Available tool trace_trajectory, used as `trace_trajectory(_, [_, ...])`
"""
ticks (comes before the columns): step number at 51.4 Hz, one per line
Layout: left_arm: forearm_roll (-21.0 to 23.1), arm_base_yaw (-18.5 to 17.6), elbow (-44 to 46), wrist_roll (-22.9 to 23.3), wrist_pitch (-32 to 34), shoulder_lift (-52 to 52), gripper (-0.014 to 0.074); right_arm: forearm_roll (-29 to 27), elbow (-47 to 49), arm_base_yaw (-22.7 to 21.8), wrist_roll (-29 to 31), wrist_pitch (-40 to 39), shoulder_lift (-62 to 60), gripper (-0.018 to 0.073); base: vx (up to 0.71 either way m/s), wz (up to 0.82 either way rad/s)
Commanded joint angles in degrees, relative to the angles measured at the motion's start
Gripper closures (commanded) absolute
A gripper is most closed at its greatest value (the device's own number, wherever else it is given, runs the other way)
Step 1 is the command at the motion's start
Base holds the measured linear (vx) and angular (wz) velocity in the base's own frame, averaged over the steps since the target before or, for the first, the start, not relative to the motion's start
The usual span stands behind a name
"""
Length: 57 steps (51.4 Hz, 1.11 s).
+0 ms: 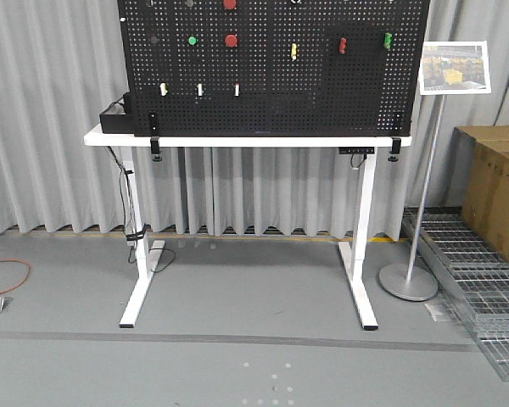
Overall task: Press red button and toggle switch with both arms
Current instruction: 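Drive the base forward until the pegboard fills the view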
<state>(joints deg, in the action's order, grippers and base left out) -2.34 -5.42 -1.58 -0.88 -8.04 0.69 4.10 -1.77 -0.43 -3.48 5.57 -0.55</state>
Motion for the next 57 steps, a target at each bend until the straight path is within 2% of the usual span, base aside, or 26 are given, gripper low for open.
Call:
trace_trajectory(1, [0.11,0.23,-1.91,0.46,4.81,0.90,0.0595,0.16,-0.63,-0.36,0.50,-4.54,-1.02,0.0562,0.00,0.00])
trace_trajectory(36, [0.11,0.23,-1.91,0.46,4.81,0.90,0.0595,0.16,-0.63,-0.36,0.50,-4.54,-1.02,0.0562,0.01,0.00])
trace_trajectory(57, [0.11,0.23,-1.91,0.46,4.81,0.90,0.0595,0.16,-0.63,-0.36,0.50,-4.54,-1.02,0.0562,0.22,-0.05])
